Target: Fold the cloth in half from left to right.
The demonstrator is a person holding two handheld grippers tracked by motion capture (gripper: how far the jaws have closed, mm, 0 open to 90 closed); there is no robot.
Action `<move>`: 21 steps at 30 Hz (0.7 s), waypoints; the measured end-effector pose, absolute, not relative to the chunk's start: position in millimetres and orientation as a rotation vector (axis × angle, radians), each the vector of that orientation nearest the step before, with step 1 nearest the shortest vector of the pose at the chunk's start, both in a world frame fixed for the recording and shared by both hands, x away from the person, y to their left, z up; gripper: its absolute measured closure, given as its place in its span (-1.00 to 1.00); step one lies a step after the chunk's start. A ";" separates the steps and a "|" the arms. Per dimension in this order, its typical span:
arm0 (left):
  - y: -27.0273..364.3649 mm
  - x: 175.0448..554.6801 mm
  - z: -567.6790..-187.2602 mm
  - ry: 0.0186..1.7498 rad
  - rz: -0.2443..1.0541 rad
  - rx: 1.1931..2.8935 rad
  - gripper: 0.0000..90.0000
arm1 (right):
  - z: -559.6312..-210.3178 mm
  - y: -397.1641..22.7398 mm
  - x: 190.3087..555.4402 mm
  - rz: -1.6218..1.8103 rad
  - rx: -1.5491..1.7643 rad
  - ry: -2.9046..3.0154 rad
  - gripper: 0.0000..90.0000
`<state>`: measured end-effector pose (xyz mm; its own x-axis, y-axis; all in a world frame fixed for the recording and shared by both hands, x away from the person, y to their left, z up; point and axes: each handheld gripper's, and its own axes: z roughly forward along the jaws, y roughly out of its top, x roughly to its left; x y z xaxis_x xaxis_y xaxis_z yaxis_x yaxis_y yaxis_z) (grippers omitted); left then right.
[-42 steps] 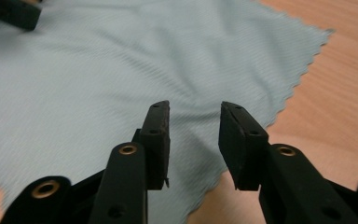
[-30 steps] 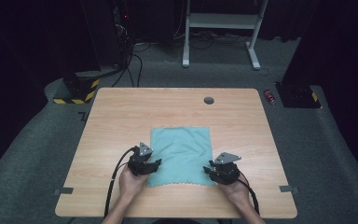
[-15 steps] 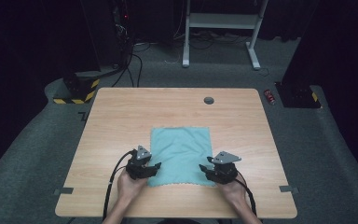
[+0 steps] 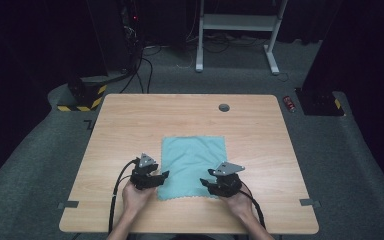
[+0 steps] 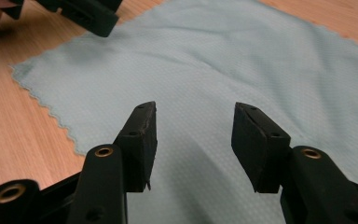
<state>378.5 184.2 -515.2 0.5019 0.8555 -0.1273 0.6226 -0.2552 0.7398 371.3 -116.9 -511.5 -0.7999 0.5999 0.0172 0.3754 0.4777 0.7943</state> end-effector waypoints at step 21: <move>200.7 452.1 -503.8 1.341 0.424 1.945 -0.02 | -510.2 -70.3 370.7 1.298 0.745 2.556 0.25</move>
<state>452.1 200.7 -503.8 0.4036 0.9058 -0.1289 0.6673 -0.1951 0.7188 370.7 -70.3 -510.2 -0.8583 0.5091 0.0645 0.3525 0.4935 0.7951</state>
